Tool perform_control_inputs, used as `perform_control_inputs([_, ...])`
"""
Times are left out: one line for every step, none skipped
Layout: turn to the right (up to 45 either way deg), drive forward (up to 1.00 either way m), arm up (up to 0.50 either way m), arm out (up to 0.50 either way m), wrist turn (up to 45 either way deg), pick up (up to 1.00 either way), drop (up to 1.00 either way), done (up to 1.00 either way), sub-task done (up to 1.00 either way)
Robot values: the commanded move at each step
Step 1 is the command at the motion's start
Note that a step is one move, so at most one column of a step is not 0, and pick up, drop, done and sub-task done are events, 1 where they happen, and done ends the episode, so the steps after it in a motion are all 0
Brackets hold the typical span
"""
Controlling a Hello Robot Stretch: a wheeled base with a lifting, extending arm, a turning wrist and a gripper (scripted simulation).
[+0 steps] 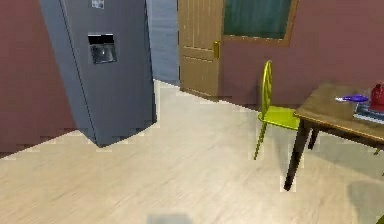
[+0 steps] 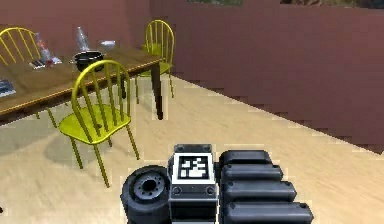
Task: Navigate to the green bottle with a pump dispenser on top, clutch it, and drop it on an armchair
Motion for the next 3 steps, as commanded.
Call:
perform_control_inputs([0.0,1.0,0.0,0.0,0.0,0.0,0.0,0.0,0.0])
perform_control_inputs([0.0,1.0,0.0,0.0,0.0,0.0,0.0,0.0,0.0])
perform_control_inputs([0.0,0.4,0.0,0.0,0.0,0.0,0.0,0.0,0.0])
